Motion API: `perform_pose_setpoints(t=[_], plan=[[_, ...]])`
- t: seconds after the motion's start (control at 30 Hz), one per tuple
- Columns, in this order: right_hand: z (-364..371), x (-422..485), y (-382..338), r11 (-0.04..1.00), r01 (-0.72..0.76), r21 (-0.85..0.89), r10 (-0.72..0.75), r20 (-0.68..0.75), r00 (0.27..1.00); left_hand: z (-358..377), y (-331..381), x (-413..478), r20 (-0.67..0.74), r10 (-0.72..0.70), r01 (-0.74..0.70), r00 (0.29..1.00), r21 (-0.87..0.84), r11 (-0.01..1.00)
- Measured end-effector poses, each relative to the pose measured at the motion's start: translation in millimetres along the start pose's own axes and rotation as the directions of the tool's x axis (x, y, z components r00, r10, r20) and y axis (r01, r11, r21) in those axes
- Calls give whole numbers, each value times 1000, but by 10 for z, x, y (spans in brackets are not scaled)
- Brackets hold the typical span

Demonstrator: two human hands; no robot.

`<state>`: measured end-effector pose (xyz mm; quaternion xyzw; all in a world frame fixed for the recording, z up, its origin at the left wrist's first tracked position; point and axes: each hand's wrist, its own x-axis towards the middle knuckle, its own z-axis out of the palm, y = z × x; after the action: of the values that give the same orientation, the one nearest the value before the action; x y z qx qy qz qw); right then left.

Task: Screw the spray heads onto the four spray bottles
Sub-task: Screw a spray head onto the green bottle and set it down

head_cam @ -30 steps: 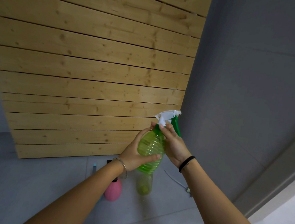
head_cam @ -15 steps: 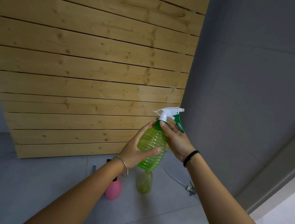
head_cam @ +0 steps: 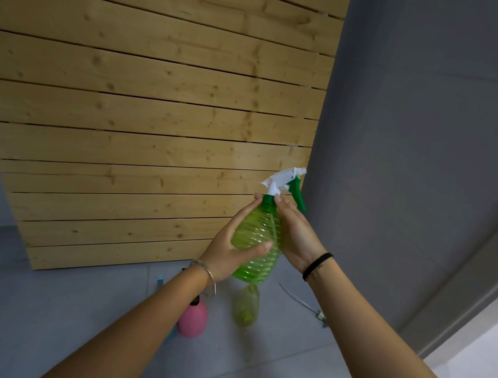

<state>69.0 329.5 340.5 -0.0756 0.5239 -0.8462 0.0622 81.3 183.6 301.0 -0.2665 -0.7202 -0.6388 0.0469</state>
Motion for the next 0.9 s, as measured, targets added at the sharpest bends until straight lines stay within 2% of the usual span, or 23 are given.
perform_pose_setpoints(t=[0.07, 0.27, 0.47, 0.6, 0.77, 0.9], plan=[[-2, -2, -19, 1000, -8, -16, 8, 34, 999, -9, 4, 2, 2, -2, 2, 1000, -4, 1000], [30, 12, 2, 999, 33, -10, -34, -93, 995, 11, 12, 9, 3, -14, 14, 1000, 3, 1000], [21, 0, -23, 999, -22, -40, 20, -41, 999, -32, 28, 13, 18, -6, 6, 1000, -1, 1000], [34, 20, 1, 994, -1, -113, -11, -101, 995, -35, 20, 3, 31, -17, 17, 999, 10, 1000], [47, 0, -8, 998, -12, -59, 10, -29, 1000, -67, 30, 17, 16, -2, 2, 1000, -14, 1000], [58, 14, 5, 996, 20, -81, -27, -79, 996, -60, 28, 14, 23, -2, 3, 1000, -24, 1000]])
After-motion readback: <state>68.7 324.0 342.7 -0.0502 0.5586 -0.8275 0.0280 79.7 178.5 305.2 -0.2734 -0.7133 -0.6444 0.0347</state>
